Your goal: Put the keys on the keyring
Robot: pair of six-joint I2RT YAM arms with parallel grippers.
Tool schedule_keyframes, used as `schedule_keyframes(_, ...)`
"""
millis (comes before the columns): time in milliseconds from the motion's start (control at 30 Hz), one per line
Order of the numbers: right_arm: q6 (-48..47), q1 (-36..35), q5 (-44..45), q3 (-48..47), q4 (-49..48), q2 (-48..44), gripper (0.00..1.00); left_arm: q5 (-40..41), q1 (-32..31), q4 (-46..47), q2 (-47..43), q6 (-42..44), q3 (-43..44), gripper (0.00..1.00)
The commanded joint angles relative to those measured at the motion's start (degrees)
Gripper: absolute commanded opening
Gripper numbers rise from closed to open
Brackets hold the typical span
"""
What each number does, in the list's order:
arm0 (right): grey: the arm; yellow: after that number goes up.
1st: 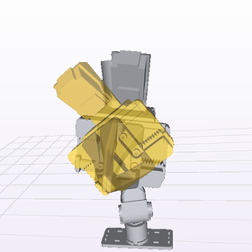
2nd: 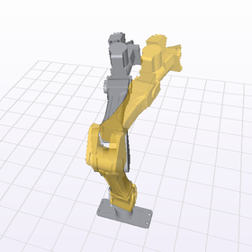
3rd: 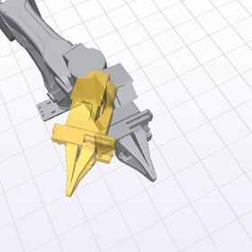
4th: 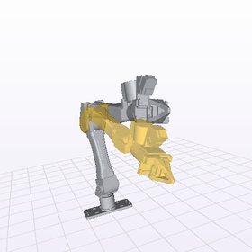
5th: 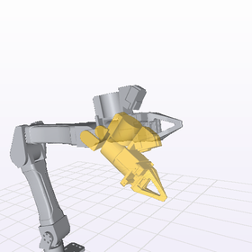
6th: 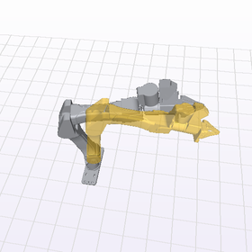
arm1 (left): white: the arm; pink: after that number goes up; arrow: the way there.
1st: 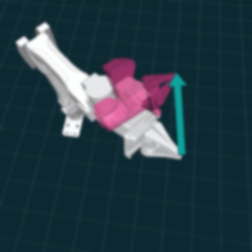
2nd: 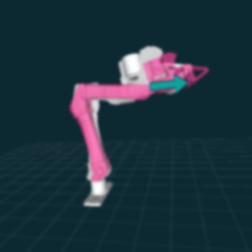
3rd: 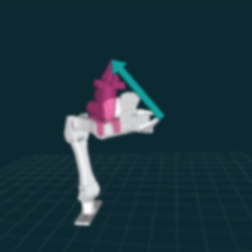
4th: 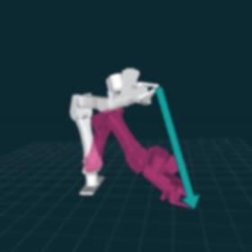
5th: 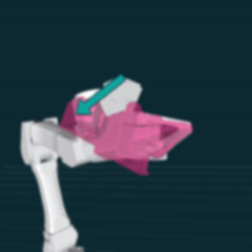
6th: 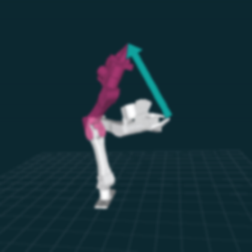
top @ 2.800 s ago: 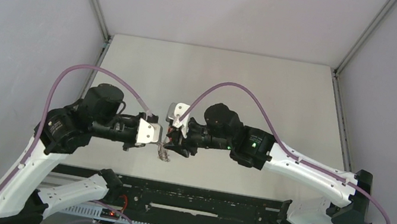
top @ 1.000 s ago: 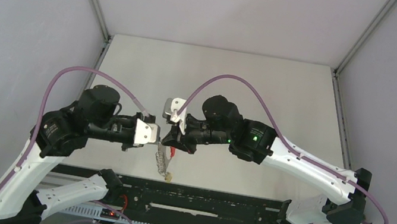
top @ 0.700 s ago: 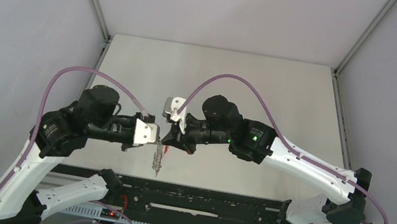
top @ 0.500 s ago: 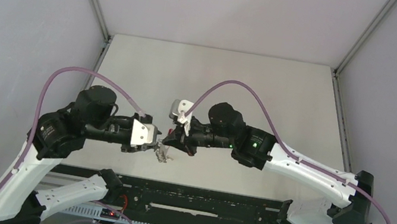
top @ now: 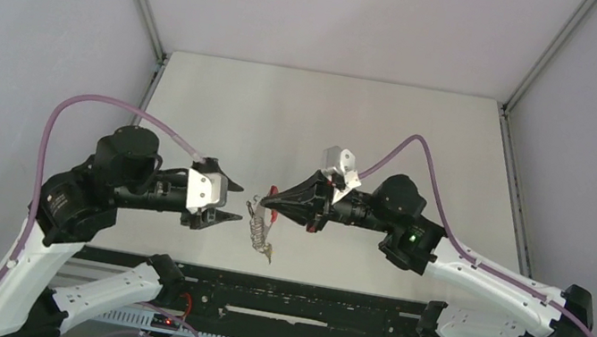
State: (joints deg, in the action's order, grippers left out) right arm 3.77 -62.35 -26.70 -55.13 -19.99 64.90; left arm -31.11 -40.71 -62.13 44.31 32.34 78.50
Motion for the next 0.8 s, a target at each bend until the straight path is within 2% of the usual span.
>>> schedule_keyframes(0,4.19,0.71,-3.32,0.78,-11.25,-2.17,0.0,0.7,0.36,7.17,1.06,-7.71,4.53,0.56)
schedule_keyframes(267,6.03,1.26,-6.26,2.75,-15.92,-2.4,0.0,-4.49,0.93,8.08,2.9,-12.88,9.16,0.61)
schedule_keyframes(467,5.96,1.26,-6.8,2.75,-17.1,-2.1,0.0,-11.71,1.16,6.13,4.4,-14.7,10.17,0.51)
schedule_keyframes(667,5.72,1.17,-6.84,2.7,-17.99,-1.82,0.0,-13.83,1.61,8.82,4.74,-18.61,7.47,0.49)
schedule_keyframes(767,5.57,1.09,-6.68,2.75,-17.99,-1.8,0.0,-14.27,1.78,10.27,5.1,-19.66,7.03,0.44)
